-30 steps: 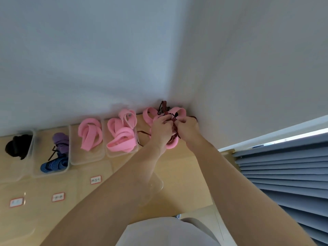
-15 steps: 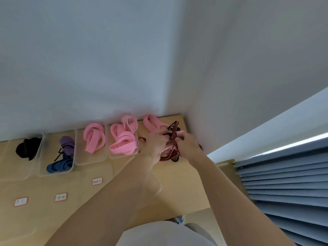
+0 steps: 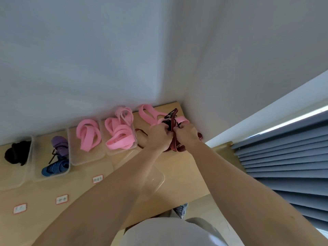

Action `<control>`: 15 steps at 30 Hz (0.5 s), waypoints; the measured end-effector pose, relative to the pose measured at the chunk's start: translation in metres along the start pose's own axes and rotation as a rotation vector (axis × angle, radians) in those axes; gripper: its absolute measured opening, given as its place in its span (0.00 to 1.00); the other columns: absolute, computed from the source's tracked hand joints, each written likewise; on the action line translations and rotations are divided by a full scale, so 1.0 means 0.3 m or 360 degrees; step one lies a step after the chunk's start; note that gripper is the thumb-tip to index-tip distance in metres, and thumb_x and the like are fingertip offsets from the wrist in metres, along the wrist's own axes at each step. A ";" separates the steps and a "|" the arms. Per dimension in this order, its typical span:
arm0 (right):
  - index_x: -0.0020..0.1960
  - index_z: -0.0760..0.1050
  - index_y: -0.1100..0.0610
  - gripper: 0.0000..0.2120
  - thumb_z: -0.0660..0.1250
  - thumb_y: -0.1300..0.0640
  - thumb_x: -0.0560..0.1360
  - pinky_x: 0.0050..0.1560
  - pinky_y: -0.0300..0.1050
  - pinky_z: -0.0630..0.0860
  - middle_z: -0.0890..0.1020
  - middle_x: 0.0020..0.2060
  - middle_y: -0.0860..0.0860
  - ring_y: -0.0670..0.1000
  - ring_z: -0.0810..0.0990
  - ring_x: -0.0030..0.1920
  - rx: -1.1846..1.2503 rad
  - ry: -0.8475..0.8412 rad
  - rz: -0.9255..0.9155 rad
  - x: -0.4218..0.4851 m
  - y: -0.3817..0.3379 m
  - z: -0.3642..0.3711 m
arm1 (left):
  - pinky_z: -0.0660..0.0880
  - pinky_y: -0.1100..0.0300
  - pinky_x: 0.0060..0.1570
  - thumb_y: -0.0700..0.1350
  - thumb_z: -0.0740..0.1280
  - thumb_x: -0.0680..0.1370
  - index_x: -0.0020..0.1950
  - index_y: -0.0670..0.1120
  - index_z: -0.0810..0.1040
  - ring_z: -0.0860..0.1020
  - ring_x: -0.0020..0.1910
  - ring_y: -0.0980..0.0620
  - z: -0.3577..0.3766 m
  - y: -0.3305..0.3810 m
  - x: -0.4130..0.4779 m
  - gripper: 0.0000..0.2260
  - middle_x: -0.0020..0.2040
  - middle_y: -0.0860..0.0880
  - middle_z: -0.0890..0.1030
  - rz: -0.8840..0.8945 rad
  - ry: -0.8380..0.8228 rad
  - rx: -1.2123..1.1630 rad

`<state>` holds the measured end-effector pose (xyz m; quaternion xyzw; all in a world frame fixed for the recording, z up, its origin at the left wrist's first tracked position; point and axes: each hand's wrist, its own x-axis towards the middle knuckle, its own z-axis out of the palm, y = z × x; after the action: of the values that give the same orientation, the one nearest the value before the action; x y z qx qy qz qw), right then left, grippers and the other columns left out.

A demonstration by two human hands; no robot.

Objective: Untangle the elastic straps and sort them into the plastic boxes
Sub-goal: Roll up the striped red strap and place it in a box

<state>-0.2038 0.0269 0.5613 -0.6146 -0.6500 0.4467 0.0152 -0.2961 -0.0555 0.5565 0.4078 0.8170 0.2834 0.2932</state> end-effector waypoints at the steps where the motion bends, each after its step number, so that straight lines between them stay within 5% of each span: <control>1: 0.43 0.69 0.56 0.11 0.68 0.53 0.78 0.28 0.41 0.60 0.72 0.30 0.47 0.51 0.71 0.32 -0.0013 0.0031 0.0002 0.004 -0.001 0.003 | 0.59 0.60 0.31 0.43 0.67 0.76 0.35 0.47 0.74 0.73 0.37 0.45 -0.001 -0.001 0.005 0.10 0.45 0.50 0.75 -0.0023 0.0005 0.0034; 5: 0.30 0.68 0.55 0.20 0.68 0.51 0.78 0.27 0.41 0.62 0.73 0.26 0.49 0.51 0.71 0.29 0.0030 0.0151 0.0038 0.009 0.003 0.022 | 0.60 0.54 0.32 0.43 0.65 0.76 0.34 0.47 0.71 0.74 0.34 0.43 -0.011 0.007 0.012 0.11 0.38 0.48 0.76 -0.0061 0.0041 0.0133; 8: 0.32 0.77 0.56 0.16 0.69 0.50 0.76 0.27 0.41 0.70 0.79 0.25 0.50 0.52 0.77 0.28 0.0323 0.0268 0.0129 0.011 -0.002 0.026 | 0.59 0.55 0.28 0.40 0.64 0.74 0.30 0.47 0.69 0.71 0.30 0.45 -0.019 0.007 0.007 0.12 0.32 0.51 0.71 -0.0091 0.0027 0.0110; 13: 0.34 0.84 0.40 0.12 0.71 0.50 0.75 0.39 0.44 0.83 0.85 0.30 0.46 0.51 0.86 0.32 0.0698 0.0239 0.0176 0.022 -0.027 0.010 | 0.70 0.51 0.31 0.41 0.63 0.77 0.36 0.42 0.76 0.76 0.31 0.42 -0.037 -0.007 0.038 0.10 0.31 0.46 0.79 -0.0130 -0.0070 -0.0013; 15: 0.35 0.85 0.48 0.11 0.72 0.53 0.75 0.42 0.51 0.84 0.86 0.33 0.51 0.55 0.86 0.34 0.0742 0.0122 0.0220 0.034 -0.022 0.017 | 0.66 0.55 0.31 0.45 0.63 0.80 0.40 0.43 0.76 0.75 0.31 0.45 -0.041 0.003 0.050 0.10 0.32 0.49 0.78 -0.0079 -0.0051 -0.0007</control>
<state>-0.2144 0.0332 0.5569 -0.6540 -0.4848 0.5608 0.1507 -0.3118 -0.0454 0.5616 0.3913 0.8214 0.2714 0.3139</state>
